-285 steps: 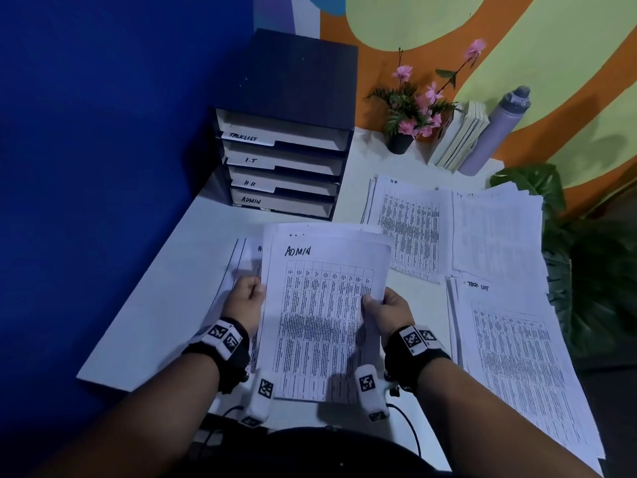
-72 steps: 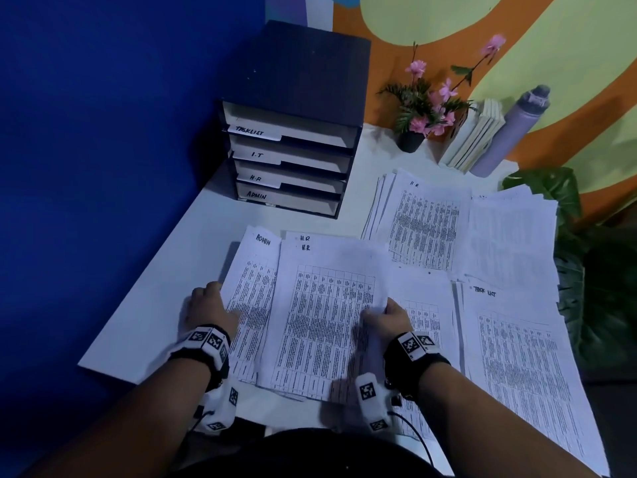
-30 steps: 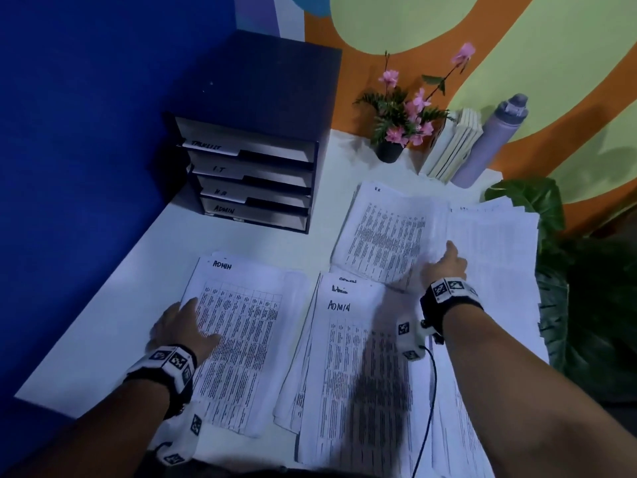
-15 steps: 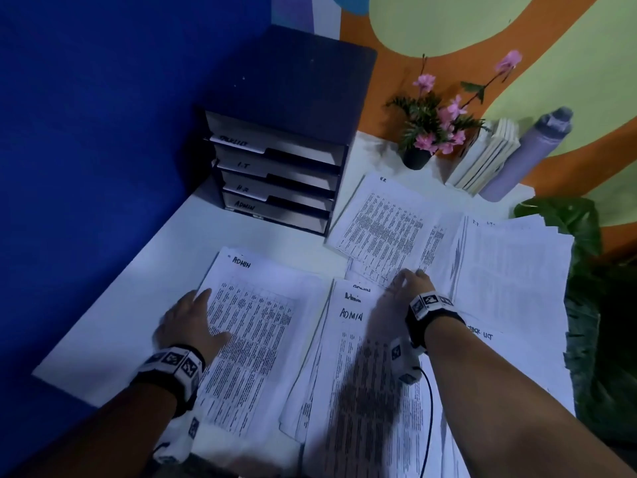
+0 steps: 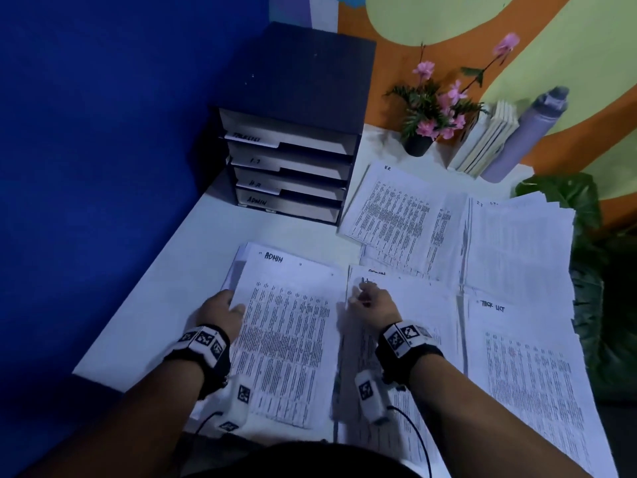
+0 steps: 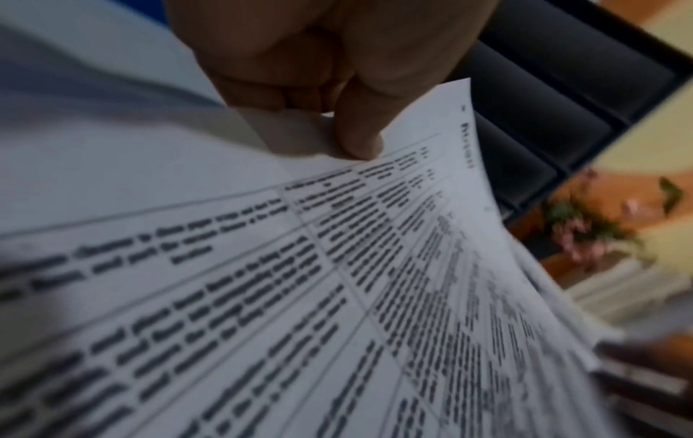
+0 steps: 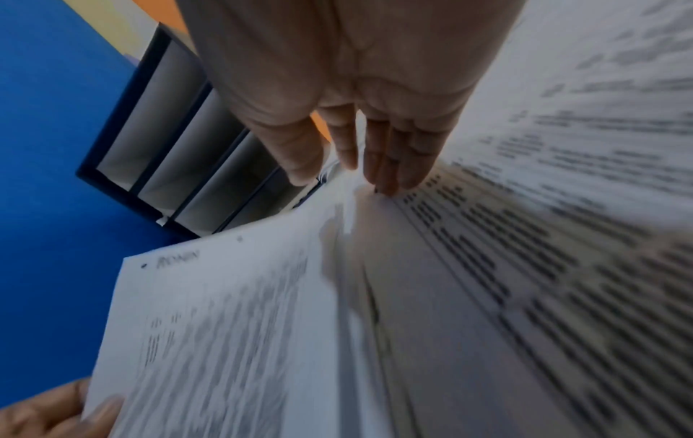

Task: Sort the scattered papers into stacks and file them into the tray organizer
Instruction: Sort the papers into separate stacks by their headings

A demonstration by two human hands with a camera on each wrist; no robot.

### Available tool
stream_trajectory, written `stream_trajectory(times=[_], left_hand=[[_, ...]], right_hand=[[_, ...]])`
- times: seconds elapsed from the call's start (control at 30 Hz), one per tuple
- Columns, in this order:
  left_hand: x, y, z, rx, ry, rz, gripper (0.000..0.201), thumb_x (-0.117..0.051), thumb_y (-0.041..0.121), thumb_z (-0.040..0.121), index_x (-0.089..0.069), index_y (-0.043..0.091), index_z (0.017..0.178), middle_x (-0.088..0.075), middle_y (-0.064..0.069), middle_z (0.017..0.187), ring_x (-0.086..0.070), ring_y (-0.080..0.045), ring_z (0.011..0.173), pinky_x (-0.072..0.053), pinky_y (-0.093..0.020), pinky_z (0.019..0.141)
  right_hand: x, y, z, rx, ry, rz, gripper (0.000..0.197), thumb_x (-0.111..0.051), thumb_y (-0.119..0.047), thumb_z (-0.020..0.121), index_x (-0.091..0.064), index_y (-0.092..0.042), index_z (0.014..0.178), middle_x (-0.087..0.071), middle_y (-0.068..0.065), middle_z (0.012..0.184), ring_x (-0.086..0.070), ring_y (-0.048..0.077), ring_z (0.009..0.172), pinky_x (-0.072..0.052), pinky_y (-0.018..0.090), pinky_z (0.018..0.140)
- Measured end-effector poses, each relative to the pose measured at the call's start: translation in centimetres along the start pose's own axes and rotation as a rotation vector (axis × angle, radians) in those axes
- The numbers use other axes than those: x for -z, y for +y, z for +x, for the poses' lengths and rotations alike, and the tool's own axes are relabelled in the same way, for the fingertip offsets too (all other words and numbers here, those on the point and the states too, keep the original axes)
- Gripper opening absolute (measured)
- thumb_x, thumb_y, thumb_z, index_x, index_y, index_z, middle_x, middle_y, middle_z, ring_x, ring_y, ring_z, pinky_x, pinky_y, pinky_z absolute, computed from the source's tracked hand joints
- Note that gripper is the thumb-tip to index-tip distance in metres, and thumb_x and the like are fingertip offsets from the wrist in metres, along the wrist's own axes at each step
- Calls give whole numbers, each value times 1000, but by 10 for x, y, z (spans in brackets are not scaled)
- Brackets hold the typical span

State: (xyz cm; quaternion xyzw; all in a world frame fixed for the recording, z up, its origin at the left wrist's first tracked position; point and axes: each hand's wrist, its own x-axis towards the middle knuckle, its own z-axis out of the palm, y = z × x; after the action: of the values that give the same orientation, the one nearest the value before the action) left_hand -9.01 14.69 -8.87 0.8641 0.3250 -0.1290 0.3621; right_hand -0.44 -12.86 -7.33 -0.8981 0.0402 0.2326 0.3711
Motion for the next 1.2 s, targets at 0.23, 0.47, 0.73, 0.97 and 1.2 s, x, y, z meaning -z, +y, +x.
stream_trajectory(times=[0.23,0.47,0.73,0.97,1.2], left_hand=[[-7,7,-9,-202,-1,-214,19,-56,23,93,-63,11,106,-68,-6,98,-64,-27,95,-46,-28,80],[0,-21,5,-48,69,401,83,-70,50,77,-30,22,145,-37,-11,142,-36,-31,131,-32,-44,110],[8,-24,2,-111,169,225,54,-67,27,84,-44,14,132,-51,-13,127,-50,-32,116,-42,-42,101],[14,-15,-6,-49,63,-177,31,-56,15,92,-53,5,122,-60,-11,111,-58,-30,104,-41,-29,84],[15,-9,-17,-142,-42,-472,22,-68,12,86,-59,8,106,-68,-6,98,-63,-22,89,-46,-29,82]], right_hand=[[-15,13,-23,-141,35,324,25,-67,-27,87,-50,-18,71,-53,0,66,-52,19,67,-47,34,66],[-12,32,-27,-231,195,31,28,-57,-19,87,-39,-14,66,-49,9,70,-47,21,66,-39,25,60],[-18,33,-36,-199,147,30,19,-55,-17,90,-45,-11,75,-51,6,72,-50,20,69,-38,21,54],[-14,24,-38,-129,121,126,22,-60,-12,84,-42,-12,72,-45,7,66,-45,18,64,-40,24,53],[-16,13,-40,-101,123,308,12,-62,-19,79,-54,-12,81,-58,8,68,-57,23,64,-55,43,62]])
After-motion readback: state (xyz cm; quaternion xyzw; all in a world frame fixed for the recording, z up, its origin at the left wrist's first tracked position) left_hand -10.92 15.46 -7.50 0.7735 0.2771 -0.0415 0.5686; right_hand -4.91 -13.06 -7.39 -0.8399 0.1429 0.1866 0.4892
